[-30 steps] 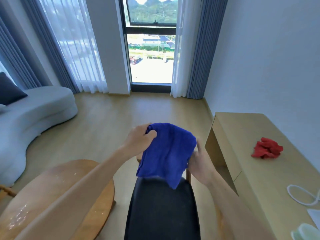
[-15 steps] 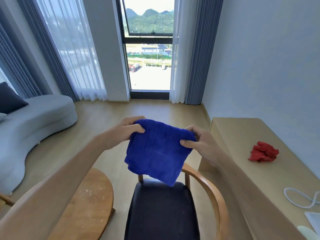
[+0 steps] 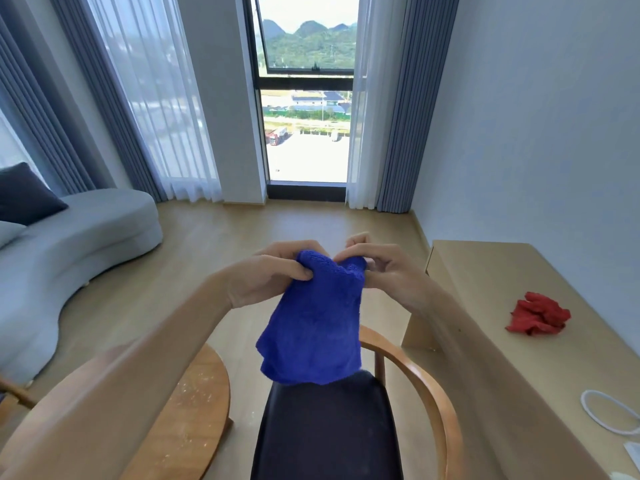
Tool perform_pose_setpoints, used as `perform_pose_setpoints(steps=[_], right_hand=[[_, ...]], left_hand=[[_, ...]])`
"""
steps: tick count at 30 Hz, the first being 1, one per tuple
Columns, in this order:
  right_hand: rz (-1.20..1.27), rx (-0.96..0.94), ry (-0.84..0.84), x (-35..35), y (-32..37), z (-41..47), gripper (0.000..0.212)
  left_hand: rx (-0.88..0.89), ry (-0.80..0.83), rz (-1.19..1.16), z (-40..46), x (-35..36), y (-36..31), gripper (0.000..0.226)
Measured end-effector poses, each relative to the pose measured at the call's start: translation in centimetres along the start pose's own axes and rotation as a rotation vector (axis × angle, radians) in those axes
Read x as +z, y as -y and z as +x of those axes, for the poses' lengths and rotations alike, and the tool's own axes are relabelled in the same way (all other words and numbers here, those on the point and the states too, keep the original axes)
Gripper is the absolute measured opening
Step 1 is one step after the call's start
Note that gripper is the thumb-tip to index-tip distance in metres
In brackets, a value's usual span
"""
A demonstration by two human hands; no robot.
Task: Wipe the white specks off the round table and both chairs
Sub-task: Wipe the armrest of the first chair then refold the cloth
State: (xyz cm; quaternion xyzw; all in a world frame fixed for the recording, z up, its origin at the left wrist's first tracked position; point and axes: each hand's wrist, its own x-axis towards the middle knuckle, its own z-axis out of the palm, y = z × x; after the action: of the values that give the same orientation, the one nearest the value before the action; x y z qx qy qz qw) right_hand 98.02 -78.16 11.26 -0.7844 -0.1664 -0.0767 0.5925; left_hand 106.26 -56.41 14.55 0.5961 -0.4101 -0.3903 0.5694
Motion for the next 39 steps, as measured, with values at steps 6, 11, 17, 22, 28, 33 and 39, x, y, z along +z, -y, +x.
perform_pose_setpoints(steps=[6,11,17,22,28,33,39], right_hand=[[0.231,-0.158,-0.132,0.7,0.7,1.0,0.035],[-0.059,-0.128,-0.383,0.6,0.4,1.3,0.033],[0.185,0.07,-0.531,3.1,-1.8,0.0,0.028],[0.304,0.043,-0.382,5.0,-3.9,-1.2,0.047],[0.389,0.021,-0.398,3.9,-4.5,-0.9,0.041],[0.459,0.116,-0.428,3.4,-5.5,-1.3,0.048],[0.268,0.463,-0.194,5.8,-12.6,-5.3,0.069]], left_hand=[[0.227,-0.146,0.289,0.9,1.0,-0.7,0.013],[0.259,-0.166,0.296,1.5,1.4,-0.6,0.013],[0.247,-0.342,0.278,3.1,2.2,0.9,0.017],[0.224,-0.479,0.267,4.0,2.4,3.0,0.015],[0.175,-0.403,0.372,3.9,1.6,2.7,0.014],[0.134,-0.472,0.435,4.0,1.6,4.6,0.016],[-0.012,-0.639,-0.016,4.6,1.5,12.0,0.032]])
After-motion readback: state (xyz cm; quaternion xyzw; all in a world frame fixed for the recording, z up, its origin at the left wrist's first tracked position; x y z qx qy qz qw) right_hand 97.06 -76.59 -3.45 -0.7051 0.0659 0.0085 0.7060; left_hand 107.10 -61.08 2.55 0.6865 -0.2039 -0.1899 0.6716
